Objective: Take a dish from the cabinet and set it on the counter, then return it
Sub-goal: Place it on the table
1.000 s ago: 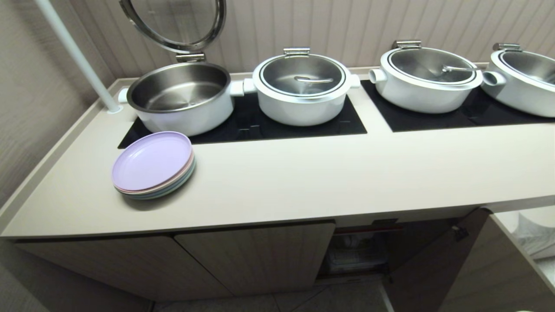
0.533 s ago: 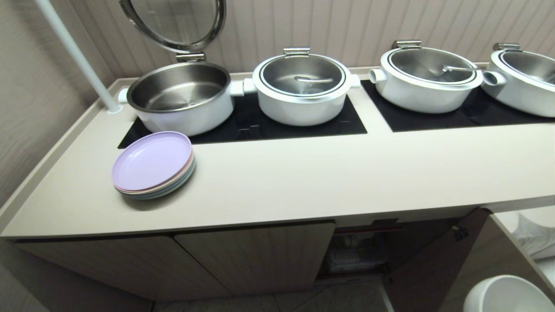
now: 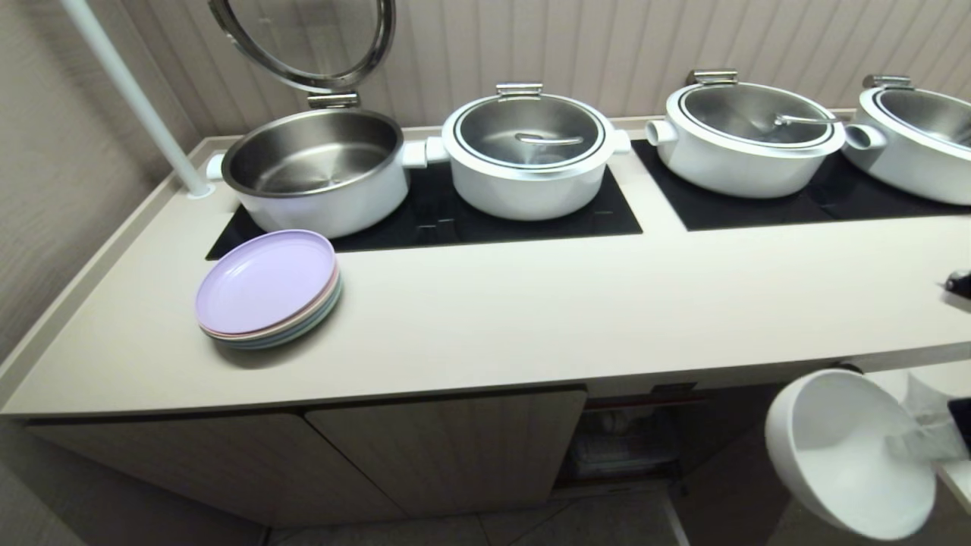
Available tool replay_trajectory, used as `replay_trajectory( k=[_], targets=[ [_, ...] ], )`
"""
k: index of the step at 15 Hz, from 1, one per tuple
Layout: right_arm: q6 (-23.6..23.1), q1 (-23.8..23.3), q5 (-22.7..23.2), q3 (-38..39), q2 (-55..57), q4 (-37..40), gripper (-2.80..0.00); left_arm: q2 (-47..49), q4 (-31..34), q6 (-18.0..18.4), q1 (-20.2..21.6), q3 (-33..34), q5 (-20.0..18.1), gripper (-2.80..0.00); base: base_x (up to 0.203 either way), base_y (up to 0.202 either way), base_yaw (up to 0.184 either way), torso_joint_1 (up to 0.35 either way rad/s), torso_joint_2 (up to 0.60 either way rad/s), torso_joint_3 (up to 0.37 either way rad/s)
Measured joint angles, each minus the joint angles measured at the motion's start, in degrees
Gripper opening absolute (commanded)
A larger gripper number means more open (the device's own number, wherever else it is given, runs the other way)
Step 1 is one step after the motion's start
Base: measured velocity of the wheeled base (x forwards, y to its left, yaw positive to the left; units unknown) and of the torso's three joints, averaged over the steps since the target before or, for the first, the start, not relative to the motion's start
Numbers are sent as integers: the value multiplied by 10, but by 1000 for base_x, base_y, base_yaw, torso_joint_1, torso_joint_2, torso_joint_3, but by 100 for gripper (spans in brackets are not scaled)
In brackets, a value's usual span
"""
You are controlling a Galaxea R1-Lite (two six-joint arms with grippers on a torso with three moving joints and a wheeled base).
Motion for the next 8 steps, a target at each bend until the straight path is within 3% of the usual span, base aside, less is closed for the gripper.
replay_trajectory(
  k=[5,8],
  targets=[
    [6,-1,2,-114,96,3,-280,0,0,0,0,0,0,-280,0,0,0,0,0,0],
    [34,-2,4,-179,153,14,-280,0,0,0,0,0,0,-280,0,0,0,0,0,0]
  ],
)
